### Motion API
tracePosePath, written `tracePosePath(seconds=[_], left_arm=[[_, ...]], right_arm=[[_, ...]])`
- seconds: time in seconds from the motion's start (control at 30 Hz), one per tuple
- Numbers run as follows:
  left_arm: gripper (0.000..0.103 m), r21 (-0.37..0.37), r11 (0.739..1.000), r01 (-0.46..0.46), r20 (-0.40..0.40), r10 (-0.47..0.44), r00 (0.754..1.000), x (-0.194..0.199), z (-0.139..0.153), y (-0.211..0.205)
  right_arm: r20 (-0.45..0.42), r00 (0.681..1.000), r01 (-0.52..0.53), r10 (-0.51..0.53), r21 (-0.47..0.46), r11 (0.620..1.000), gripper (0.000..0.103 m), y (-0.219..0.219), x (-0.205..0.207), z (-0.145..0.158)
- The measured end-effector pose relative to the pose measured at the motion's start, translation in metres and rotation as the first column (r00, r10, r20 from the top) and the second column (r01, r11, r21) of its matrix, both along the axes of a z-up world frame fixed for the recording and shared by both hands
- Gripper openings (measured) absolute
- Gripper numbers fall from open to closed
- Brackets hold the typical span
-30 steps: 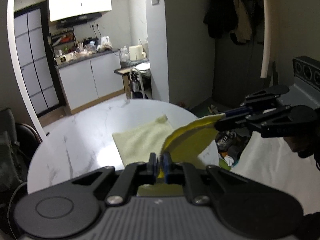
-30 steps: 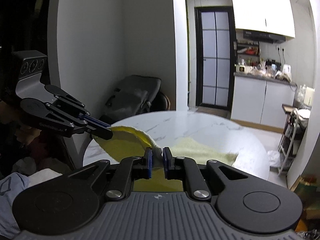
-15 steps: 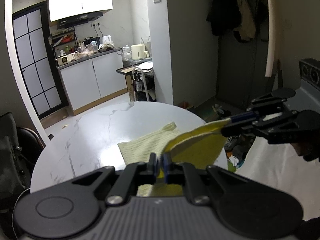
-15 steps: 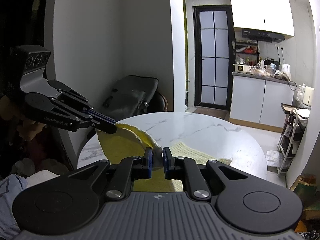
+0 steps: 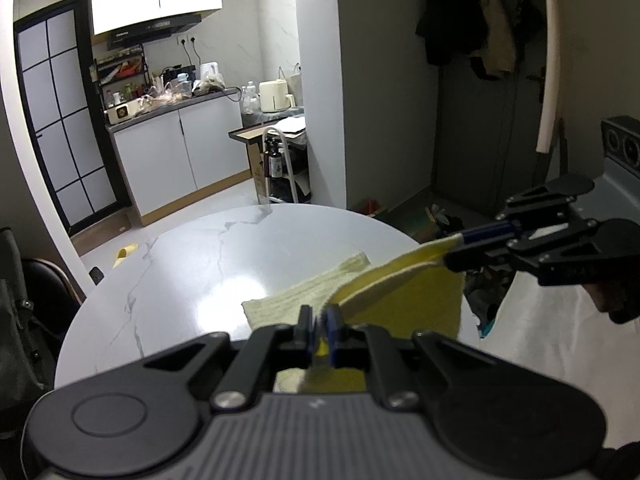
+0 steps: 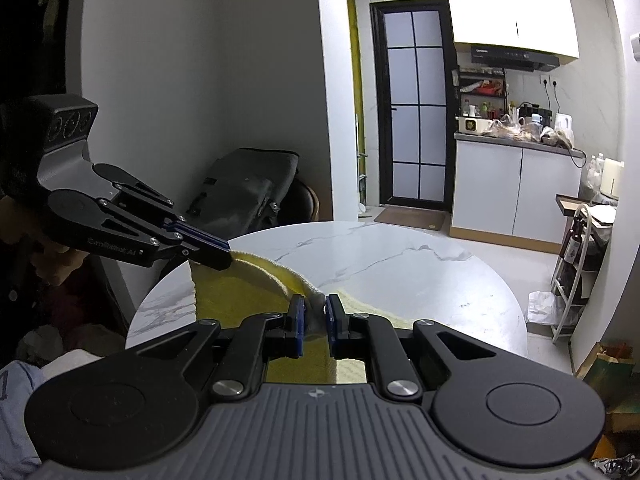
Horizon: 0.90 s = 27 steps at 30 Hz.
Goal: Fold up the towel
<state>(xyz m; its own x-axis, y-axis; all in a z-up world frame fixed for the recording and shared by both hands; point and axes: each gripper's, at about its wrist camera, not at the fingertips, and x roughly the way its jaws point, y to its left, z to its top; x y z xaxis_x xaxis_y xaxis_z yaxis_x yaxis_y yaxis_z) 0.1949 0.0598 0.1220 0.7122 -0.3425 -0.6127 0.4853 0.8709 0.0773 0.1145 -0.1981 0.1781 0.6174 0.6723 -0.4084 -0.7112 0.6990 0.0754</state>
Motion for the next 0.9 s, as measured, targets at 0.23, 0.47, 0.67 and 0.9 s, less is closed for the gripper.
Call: tracePosePath(seconds=[0.23,0.47,0.67,0.9], left_arm=[[0.008,-0.015,1.0,-0.001,-0.049,0.0,0.999,0.024,-0.01,0.01],[0.008,-0.011,1.0,0.009,-0.077,-0.01,0.997,0.047,-0.017,0.011],[0.008,-0.009,1.0,0.024,-0.095,-0.025,0.995,0.066,-0.016,0.007],[0.007,-0.006,1.0,0.02,-0.126,-0.021,0.992,0.086,-0.025,0.004]], right_arm=[[-0.033,0.999,-0.012,0.011,-0.032,0.999,0.012,0.009,0.023,-0.007],[-0.051,0.998,0.022,-0.023,-0.015,1.0,0.012,0.008,0.039,-0.017],[-0.066,0.997,0.036,-0.036,-0.004,0.999,0.012,0.002,0.051,-0.019],[-0.091,0.995,0.029,-0.028,0.006,1.0,0.012,0.001,0.066,-0.033]])
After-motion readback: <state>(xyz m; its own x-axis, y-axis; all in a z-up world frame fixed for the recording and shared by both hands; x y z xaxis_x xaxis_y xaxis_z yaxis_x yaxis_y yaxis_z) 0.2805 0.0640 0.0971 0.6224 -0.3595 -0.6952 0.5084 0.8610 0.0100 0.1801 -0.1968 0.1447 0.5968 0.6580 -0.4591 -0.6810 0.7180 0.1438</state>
